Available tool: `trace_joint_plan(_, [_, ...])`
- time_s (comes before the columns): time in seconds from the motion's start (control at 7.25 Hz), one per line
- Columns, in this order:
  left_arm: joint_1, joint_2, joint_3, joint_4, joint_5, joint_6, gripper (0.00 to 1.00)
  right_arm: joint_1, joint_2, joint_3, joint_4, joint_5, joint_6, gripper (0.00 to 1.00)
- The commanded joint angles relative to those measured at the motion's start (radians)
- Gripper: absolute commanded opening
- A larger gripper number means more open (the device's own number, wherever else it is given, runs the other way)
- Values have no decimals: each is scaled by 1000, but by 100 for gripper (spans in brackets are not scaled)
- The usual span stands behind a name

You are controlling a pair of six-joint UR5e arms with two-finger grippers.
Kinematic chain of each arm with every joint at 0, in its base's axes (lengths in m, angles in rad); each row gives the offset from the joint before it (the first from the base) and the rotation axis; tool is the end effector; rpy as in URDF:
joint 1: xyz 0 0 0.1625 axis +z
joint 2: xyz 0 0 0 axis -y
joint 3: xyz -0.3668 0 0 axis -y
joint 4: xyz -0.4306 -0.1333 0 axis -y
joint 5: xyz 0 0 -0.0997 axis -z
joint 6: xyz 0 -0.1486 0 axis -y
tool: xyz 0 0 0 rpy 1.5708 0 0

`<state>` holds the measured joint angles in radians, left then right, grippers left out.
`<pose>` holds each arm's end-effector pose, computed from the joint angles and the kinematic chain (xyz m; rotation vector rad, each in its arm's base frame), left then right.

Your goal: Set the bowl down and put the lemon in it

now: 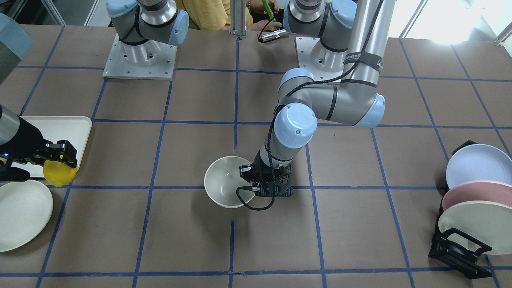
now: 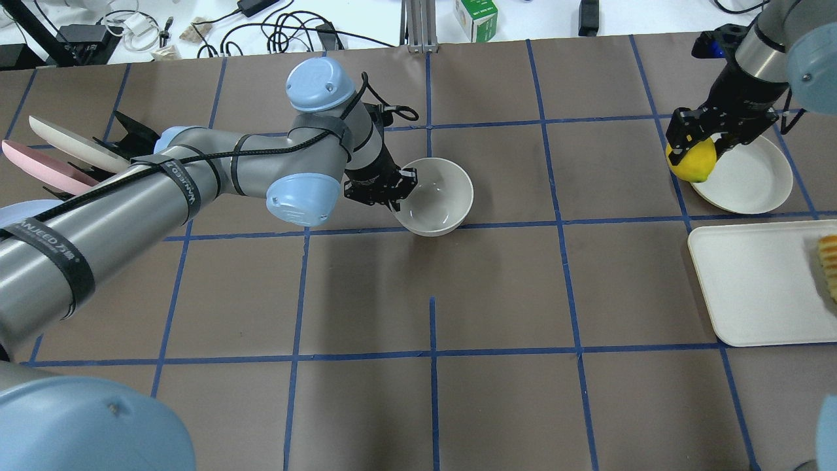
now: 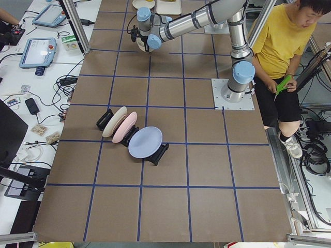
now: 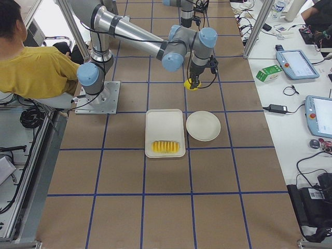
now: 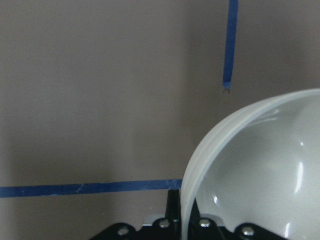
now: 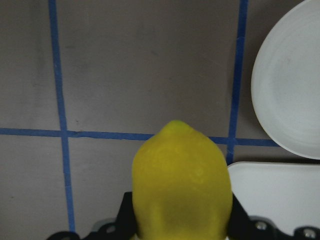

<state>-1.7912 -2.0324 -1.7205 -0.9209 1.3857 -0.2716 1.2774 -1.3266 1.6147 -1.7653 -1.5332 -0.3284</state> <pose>-0.2926 -0.5711 0.1017 0.0703 -2.9519 -0.0115 -0.0368 -0.6020 0.2389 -0.0511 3.0745 0.1194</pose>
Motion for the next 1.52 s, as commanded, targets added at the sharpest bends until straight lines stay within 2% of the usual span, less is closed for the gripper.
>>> trace_joint_plan(0.0, [-5, -12, -13, 13, 21, -11, 0, 80, -14, -1, 12, 22, 118, 0])
trace_joint_plan(0.14, [-4, -17, -16, 13, 48, -5, 60, 142, -26, -1, 10, 24, 214, 0])
trace_joint_plan(0.28, [-2, -14, -8, 17, 50, 5, 80, 208, -25, -1, -3, 27, 265, 0])
trace_joint_plan(0.55, [21, 59, 25, -41, 71, 12, 95, 295, -26, -4, -8, 28, 343, 0])
trace_joint_plan(0.69, [36, 105, 74, -164, 75, 25, 95, 337, -25, -3, -49, 30, 353, 0])
trace_joint_plan(0.83, [48, 157, 143, -349, 149, 69, 96, 371, -17, -3, -65, 30, 440, 0])
trace_joint_plan(0.97, [90, 205, 191, -462, 177, 204, 100, 404, -7, -1, -86, 59, 500, 0])
trace_joint_plan(1.1, [145, 266, 206, -540, 174, 238, 100, 439, 16, 1, -139, 79, 559, 0])
trace_joint_plan(1.38, [203, 380, 205, -603, 182, 337, 100, 546, 85, -1, -253, 67, 748, 0])
